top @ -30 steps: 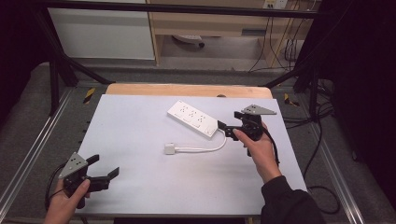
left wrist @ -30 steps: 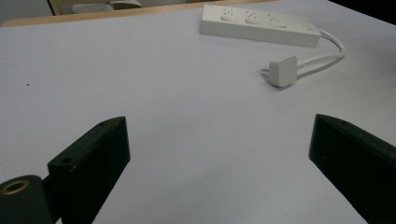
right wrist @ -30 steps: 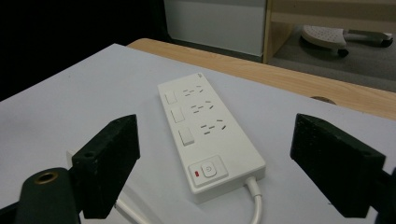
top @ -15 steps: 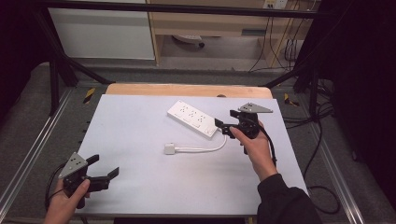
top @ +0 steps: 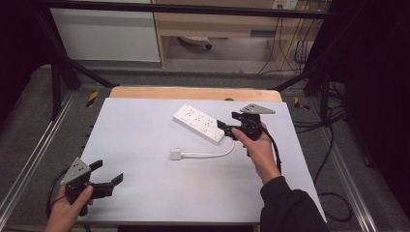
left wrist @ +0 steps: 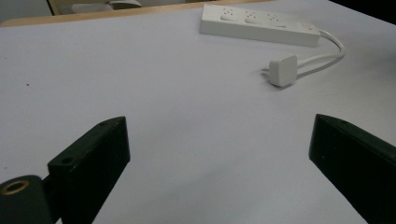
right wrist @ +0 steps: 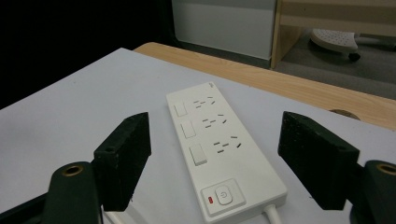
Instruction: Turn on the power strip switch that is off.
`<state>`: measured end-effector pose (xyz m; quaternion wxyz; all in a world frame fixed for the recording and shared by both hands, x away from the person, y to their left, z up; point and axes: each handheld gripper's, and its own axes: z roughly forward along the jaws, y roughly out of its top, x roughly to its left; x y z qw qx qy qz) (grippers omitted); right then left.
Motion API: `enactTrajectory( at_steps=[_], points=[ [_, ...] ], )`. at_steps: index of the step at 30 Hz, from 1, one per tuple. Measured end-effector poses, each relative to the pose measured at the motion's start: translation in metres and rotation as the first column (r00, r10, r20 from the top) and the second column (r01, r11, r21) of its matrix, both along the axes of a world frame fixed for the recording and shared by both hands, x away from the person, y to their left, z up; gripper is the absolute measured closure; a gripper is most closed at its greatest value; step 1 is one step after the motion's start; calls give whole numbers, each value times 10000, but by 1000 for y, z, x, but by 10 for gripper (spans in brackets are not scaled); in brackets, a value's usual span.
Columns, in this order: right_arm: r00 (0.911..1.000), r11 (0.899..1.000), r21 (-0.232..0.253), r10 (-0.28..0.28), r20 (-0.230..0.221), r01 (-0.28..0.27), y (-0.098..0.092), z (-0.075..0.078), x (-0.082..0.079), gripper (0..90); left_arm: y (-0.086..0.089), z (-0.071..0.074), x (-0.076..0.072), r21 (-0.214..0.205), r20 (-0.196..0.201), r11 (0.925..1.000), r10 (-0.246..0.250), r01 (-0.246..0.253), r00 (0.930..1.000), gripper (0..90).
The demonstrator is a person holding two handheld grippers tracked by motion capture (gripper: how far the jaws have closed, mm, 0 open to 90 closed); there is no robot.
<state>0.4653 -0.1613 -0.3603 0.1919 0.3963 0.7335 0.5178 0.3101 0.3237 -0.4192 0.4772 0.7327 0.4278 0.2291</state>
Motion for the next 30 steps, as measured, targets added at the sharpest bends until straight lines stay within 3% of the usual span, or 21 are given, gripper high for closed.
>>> enactTrajectory(
  at_steps=[17, 30],
  points=[
    [9994, 9996, -64, -285, -182, 284, 1, -8, 17, 275, 0, 0, 0, 39, 0, 10000, 37, -37, 10000, 55],
    [9984, 9987, -216, -477, -301, 471, 8, -23, 33, 431, 0, 0, 0, 35, -3, 10000, 13, -13, 10000, 55]
  ],
)
